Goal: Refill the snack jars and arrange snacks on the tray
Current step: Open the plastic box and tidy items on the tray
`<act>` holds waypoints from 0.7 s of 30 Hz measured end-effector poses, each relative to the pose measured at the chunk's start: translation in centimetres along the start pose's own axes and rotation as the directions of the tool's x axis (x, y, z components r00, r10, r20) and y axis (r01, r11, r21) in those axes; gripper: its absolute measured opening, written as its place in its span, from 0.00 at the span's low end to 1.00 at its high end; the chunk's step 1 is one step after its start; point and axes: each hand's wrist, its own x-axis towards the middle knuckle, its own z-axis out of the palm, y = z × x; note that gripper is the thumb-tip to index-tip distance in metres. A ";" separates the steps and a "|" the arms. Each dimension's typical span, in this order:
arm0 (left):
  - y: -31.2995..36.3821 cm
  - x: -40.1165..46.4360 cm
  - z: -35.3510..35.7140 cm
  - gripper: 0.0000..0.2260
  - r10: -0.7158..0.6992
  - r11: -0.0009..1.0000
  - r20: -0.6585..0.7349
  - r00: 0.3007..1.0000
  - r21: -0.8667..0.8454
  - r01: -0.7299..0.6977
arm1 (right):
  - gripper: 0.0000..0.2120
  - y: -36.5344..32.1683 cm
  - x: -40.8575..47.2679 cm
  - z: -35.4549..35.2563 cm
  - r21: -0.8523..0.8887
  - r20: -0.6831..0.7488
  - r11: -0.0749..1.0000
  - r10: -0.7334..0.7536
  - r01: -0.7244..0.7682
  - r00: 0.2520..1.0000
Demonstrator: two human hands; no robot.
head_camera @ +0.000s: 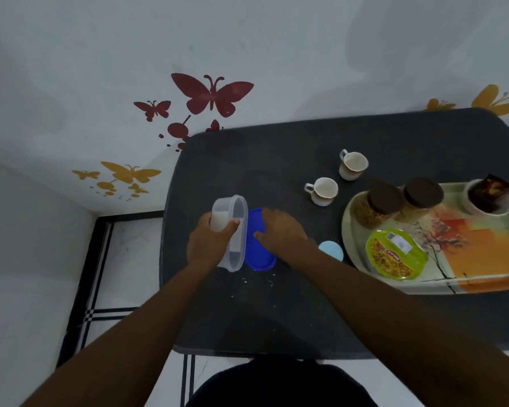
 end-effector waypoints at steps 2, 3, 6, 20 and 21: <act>-0.8 0.3 -0.5 0.31 -0.030 0.999 -0.022 0.999 -0.023 0.030 | 0.28 -0.9 0.8 1.5 -0.016 0.047 0.999 0.050 -0.050 0.998; -1.4 0.7 -0.8 0.31 -0.047 0.998 -0.025 0.999 -0.037 0.046 | 0.29 -1.4 1.3 2.3 -0.029 0.055 0.997 0.073 -0.071 0.996; -2.5 1.6 -1.2 0.31 -0.078 0.995 -0.005 0.997 -0.066 0.077 | 0.41 -2.2 2.0 4.0 -0.056 0.087 0.982 0.187 -0.182 0.979; -5.0 4.2 -1.1 0.29 -0.160 0.972 0.133 0.978 -0.150 0.179 | 0.59 -3.9 4.8 6.3 -0.106 0.063 0.904 0.422 -0.415 0.904; -5.1 4.3 -1.1 0.29 -0.164 0.971 0.139 0.977 -0.155 0.185 | 0.59 -3.7 5.0 6.2 -0.065 0.076 0.902 0.431 -0.427 0.899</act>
